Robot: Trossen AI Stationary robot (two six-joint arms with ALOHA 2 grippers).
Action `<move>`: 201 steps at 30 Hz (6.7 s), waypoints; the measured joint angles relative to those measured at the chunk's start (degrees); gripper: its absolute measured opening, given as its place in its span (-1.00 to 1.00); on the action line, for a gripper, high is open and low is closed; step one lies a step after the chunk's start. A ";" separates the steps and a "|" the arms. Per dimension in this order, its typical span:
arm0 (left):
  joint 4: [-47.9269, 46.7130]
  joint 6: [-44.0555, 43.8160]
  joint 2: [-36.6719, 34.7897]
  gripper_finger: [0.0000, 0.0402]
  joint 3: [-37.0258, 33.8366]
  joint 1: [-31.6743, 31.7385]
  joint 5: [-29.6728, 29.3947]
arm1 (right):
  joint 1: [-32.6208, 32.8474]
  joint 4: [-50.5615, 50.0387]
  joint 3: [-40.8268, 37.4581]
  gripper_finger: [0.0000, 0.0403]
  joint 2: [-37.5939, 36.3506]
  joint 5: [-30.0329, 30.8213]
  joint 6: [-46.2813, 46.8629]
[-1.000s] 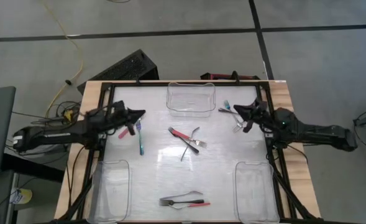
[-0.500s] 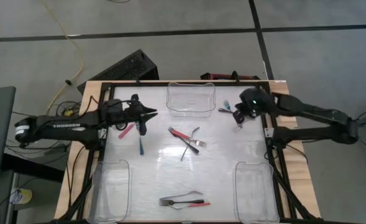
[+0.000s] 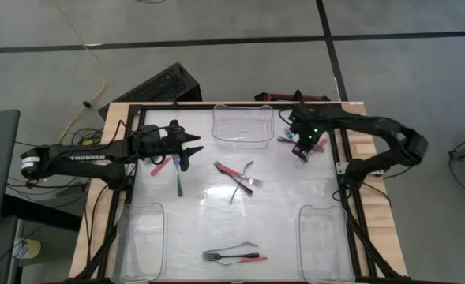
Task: Sort silverware by color (type)
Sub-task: Put the black fork into the top transparent bin
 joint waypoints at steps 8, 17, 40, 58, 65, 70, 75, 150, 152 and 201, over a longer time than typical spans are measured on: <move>0.02 -3.62 0.00 -0.10 0.00 -0.02 -0.10 | -4.81 0.08 0.01 0.10 9.38 5.04 -10.67; -0.02 -5.41 -0.02 -0.10 0.00 -0.02 -0.15 | -7.65 2.16 0.03 0.02 10.57 7.96 -15.09; -1.12 -5.81 -0.02 -0.10 0.00 -0.48 -0.17 | 4.01 -5.33 1.95 0.02 -8.30 1.11 19.06; -1.08 -4.96 -0.02 -0.10 -0.02 -0.48 1.63 | 28.11 -11.19 1.93 0.02 -10.11 17.54 76.81; -1.08 -3.66 -0.02 -0.10 -0.02 -0.48 1.63 | 31.12 -10.39 1.91 0.02 -10.09 20.38 76.37; -1.08 -3.43 -0.02 -0.10 -0.02 -0.48 1.60 | 31.00 -7.98 1.91 0.02 -10.09 20.19 61.98; -1.08 -3.41 -0.03 -0.10 -0.02 -0.48 1.60 | 31.02 -4.05 1.91 0.02 -10.09 19.89 47.18; -1.68 -3.82 -0.04 -0.10 -0.04 -0.45 0.96 | -2.15 -2.61 3.84 0.28 17.69 14.56 -5.20; -2.52 -3.82 -0.04 -0.10 -0.04 -0.46 0.96 | -1.61 -1.72 3.20 0.28 17.69 15.76 -4.57; -3.59 -2.80 -0.04 -0.10 -0.07 -0.45 1.12 | 3.29 -8.35 4.86 -0.93 1.39 12.82 -3.76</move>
